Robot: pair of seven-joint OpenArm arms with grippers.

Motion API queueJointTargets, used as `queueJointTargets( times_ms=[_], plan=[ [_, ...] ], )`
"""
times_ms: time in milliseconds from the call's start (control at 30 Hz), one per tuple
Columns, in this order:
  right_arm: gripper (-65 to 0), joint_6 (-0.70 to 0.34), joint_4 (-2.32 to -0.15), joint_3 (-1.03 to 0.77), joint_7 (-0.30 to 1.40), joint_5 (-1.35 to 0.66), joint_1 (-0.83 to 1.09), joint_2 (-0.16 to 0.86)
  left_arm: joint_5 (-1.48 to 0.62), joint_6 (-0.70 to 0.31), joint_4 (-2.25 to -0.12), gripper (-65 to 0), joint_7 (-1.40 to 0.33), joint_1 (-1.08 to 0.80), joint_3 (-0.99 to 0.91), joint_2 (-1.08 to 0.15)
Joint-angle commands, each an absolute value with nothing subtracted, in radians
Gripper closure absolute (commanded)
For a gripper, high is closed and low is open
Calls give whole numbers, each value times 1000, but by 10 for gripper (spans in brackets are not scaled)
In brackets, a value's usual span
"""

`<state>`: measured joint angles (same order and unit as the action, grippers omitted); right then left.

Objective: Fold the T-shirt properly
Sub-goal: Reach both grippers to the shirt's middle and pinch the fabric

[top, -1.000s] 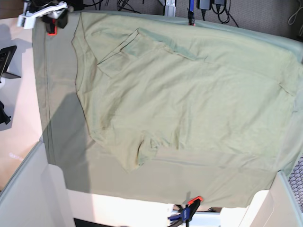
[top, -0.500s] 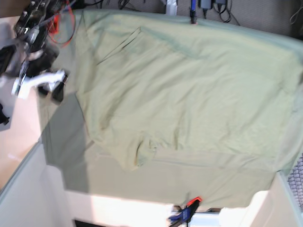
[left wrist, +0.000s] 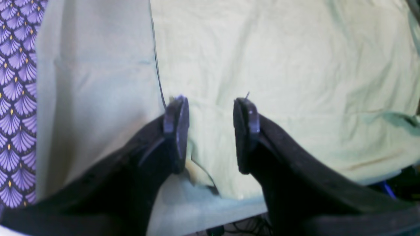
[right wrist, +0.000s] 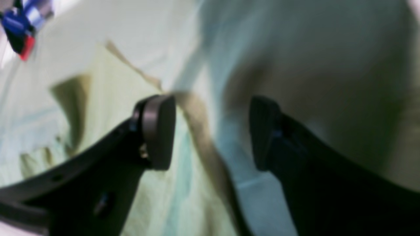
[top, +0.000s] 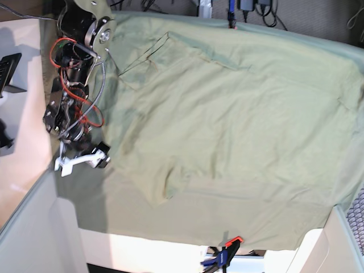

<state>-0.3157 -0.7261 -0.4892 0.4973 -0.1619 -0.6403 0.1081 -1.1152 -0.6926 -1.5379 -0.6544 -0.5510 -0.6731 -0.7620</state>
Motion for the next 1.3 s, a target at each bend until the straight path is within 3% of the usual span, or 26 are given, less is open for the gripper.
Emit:
queueJointTargets(
  times_ms=[0, 200, 633, 700, 833, 1033, 1267],
  plan=[
    [-354, -321, -693, -480, 471, -163, -681, 116, -1132, -698, -1550, -259, -628, -548, -685, -787],
    [-354, -348, -628, -426, 465, -164, -698, 89, -1133, -698, -1550, -259, -624, -548, -685, -787],
    [-344, -348, -736, -370, 471, -161, -697, 28, -1132, -698, -1550, -259, -617, -548, -685, -787],
    [-269, -348, -736, -370, 471, -153, -696, 28, -1133, -698, -1550, -259, -616, -548, -685, -786],
    [0, -348, -736, -370, 443, -153, -686, 27, -1133, -698, -1550, -258, -605, -548, -685, -786],
    [0, -353, -736, -370, 445, -153, -683, 28, -1128, -698, -1549, -258, -568, -545, -680, -787],
    [0, -353, -736, -370, 452, -157, -683, 27, -888, -698, -1480, -258, -446, -399, -501, -790]
  ],
)
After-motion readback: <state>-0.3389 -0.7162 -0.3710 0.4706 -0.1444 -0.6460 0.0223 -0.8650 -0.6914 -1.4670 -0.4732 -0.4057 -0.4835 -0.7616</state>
